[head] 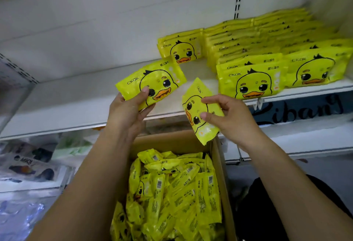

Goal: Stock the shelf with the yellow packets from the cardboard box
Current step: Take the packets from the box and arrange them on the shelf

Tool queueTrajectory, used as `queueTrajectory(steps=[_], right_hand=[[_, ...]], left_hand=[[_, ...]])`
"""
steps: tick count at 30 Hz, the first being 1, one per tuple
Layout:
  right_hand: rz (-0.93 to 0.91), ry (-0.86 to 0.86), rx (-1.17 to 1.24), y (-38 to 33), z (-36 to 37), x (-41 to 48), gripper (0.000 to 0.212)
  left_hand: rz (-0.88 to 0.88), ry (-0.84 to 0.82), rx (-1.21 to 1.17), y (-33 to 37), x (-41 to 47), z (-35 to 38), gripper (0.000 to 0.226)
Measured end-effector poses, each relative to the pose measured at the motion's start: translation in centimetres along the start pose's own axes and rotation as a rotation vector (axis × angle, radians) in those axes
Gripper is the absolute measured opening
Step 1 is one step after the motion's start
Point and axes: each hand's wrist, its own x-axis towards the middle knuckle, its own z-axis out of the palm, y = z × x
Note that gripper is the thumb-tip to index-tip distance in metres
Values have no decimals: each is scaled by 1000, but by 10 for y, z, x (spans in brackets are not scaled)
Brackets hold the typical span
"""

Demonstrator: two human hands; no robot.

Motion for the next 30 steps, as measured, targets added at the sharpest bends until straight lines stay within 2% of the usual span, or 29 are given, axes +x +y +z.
queueTrajectory(steps=[3, 6, 9, 11, 13, 16, 20, 23, 25, 27, 30], right_hand=[[-22, -111, -106, 2, 0, 8, 34], [-13, -158, -90, -3, -4, 18, 51], [-9, 9, -98, -8, -12, 32, 82], [0, 146, -40, -11, -16, 41, 87], [7, 228, 48, -11, -18, 48, 80], [3, 244, 131, -10, -16, 56, 59], [-30, 247, 107, -6, -13, 63, 41], [-29, 257, 77, -1, -14, 66, 39], [-25, 254, 58, 1, -15, 66, 37], [-37, 247, 82, 1, -16, 64, 34], [-42, 253, 144, 2, -15, 61, 36]], left_hand=[[75, 33, 116, 4, 42, 36, 20], [132, 37, 201, 1, 82, 70, 19], [174, 32, 282, -3, 117, 90, 20], [207, 42, 371, -7, 138, 97, 20], [251, 62, 435, -12, 154, 102, 21], [330, 76, 569, -17, 173, 103, 23], [393, 69, 750, -20, 198, 102, 36], [360, 79, 829, -22, 205, 102, 50], [288, 150, 900, -25, 202, 101, 68], [204, 236, 868, -26, 190, 100, 79], [178, 263, 662, -29, 164, 91, 56]])
